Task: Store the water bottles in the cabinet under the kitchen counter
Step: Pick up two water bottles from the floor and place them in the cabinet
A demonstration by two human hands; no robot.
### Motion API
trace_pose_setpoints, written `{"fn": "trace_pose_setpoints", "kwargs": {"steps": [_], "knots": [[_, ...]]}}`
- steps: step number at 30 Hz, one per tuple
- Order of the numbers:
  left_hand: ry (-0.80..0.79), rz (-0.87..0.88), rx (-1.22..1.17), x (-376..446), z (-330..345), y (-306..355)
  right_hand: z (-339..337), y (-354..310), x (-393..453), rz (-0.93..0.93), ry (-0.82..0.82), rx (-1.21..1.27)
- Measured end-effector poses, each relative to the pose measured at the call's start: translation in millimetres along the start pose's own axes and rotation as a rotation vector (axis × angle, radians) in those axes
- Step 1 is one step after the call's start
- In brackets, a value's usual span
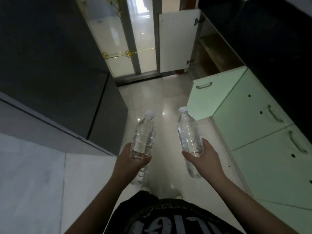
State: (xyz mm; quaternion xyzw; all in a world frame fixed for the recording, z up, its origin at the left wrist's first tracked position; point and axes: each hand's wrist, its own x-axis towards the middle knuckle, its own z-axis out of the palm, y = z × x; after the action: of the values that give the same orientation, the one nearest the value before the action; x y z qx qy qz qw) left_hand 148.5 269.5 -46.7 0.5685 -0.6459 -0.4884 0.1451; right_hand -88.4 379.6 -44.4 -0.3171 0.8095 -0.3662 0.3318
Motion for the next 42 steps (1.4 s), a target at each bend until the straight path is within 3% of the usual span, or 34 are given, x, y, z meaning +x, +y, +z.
{"fn": "trace_pose_setpoints", "kwargs": {"steps": [7,16,31,38,42], "knots": [[-0.018,-0.062,-0.065,114.2,-45.9,-5.9,52.9,-57.1,100.0,-0.047,-0.051,-0.021],[-0.075,-0.085,-0.199,237.2,-91.3,37.1,92.4,-142.6,197.6,-0.027,0.0,-0.058],[-0.256,0.094,-0.236,432.9,-69.2,144.2,64.4,-188.9,374.3,0.04,0.083,-0.022],[-0.291,0.069,-0.15,543.2,-68.9,201.7,41.5,-222.7,494.1,0.093,0.073,0.119],[-0.295,0.027,-0.256,593.8,-61.2,236.7,31.2,-242.8,547.4,0.112,0.084,0.172]]}}
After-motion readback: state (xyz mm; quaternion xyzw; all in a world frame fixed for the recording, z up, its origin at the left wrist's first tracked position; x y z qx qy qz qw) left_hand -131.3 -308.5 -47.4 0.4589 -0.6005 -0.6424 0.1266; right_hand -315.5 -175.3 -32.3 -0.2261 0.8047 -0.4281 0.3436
